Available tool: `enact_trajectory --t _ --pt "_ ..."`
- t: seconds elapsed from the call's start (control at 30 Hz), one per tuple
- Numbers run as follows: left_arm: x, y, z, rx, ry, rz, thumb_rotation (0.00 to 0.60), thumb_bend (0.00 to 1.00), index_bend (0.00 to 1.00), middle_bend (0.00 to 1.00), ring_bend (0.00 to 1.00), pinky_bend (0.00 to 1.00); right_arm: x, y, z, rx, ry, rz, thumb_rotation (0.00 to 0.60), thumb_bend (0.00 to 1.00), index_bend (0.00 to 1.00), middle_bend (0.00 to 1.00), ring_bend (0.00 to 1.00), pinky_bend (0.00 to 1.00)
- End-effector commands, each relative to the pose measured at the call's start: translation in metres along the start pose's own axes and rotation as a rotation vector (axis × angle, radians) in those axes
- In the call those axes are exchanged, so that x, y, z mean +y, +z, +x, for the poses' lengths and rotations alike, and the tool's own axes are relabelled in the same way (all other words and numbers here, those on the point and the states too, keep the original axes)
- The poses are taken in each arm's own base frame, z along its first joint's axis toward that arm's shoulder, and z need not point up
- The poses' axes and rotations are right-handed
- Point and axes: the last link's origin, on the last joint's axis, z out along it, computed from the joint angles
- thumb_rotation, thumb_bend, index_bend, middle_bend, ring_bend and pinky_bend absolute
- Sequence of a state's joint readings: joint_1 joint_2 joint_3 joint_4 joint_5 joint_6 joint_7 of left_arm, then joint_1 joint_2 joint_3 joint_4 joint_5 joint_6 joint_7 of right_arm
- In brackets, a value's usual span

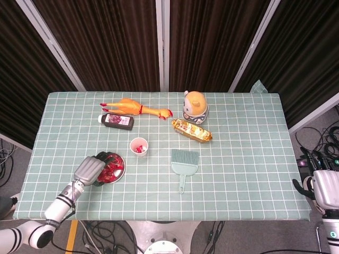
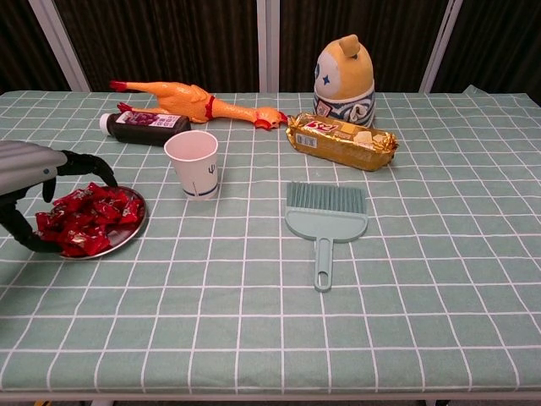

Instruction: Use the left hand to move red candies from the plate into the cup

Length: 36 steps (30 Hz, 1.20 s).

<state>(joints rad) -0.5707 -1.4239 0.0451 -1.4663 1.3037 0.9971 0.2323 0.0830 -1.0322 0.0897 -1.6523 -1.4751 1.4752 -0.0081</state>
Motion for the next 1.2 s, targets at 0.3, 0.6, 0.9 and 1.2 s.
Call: enact_trajectory --t 0.3,0.6,0.9,1.2 --pt "-0.002 0.013 -0.007 -0.039 0.022 0.012 0.6 0.2 0.29 0.21 0.16 0.46 0.001 -0.001 0.0 -0.003 -0.001 -0.008 0.6 0.19 0.08 0.27 0.1 0.23" --pt "-0.004 0.023 -0.01 -0.014 -0.005 0.007 0.6 0.3 0.44 0.35 0.29 0.65 0.0 -0.001 0.0 -0.004 -0.003 -0.01 0.6 0.19 0.08 0.28 0.1 0.24" --pt "-0.006 0.028 -0.016 -0.014 -0.018 -0.001 0.6 0.35 0.49 0.43 0.38 0.76 0.0 0.001 -0.001 -0.012 0.003 -0.011 0.6 0.19 0.08 0.28 0.1 0.24" --pt "-0.01 0.034 -0.018 0.027 -0.035 -0.015 0.6 0.44 0.62 0.59 0.55 0.9 0.001 0.001 -0.002 -0.015 0.003 -0.014 0.6 0.19 0.08 0.28 0.1 0.25"
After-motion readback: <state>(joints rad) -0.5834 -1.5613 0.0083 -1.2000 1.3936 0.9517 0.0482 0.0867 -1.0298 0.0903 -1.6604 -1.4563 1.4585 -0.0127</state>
